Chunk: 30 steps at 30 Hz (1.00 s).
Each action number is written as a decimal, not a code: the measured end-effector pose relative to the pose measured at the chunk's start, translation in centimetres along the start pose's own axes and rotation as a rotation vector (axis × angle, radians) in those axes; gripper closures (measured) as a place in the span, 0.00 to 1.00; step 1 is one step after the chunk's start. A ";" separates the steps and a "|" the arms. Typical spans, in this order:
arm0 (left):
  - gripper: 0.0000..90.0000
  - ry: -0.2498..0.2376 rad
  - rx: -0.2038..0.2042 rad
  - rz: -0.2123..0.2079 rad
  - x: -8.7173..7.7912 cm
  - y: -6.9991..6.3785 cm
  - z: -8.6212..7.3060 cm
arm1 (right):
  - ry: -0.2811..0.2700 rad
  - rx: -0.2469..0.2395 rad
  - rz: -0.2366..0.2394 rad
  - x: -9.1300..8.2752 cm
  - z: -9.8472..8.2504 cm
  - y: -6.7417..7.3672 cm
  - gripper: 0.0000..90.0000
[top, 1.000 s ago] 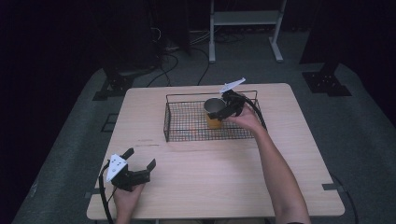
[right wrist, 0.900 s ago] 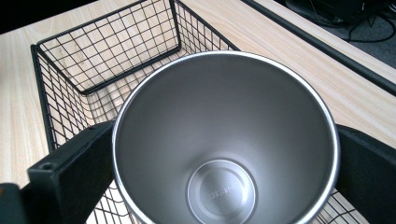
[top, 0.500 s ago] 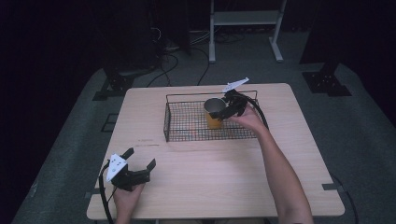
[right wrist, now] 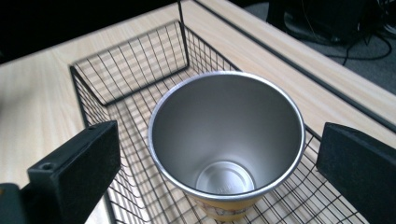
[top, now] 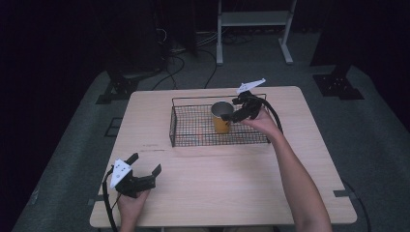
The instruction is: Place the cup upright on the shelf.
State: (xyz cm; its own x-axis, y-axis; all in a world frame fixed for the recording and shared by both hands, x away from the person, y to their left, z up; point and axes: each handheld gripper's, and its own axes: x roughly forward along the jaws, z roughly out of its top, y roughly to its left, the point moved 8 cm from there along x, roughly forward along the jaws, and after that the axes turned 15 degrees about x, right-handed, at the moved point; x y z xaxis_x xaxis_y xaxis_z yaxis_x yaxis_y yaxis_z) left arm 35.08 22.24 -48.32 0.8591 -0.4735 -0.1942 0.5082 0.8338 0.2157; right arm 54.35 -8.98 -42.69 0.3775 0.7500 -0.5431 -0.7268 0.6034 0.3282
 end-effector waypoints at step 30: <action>0.00 0.001 0.010 -0.002 0.1 -0.2 0.0 | -0.069 0.006 0.082 -5.3 -1.4 1.9 0.00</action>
State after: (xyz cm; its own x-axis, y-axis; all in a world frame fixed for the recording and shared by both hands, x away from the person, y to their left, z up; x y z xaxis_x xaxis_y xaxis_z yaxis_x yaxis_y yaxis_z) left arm 35.04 22.07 -48.33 0.8581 -0.4749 -0.1954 0.5106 0.8298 0.2253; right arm 50.12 -12.23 -40.27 0.3555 0.8138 -0.4597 -0.7535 0.5405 0.3742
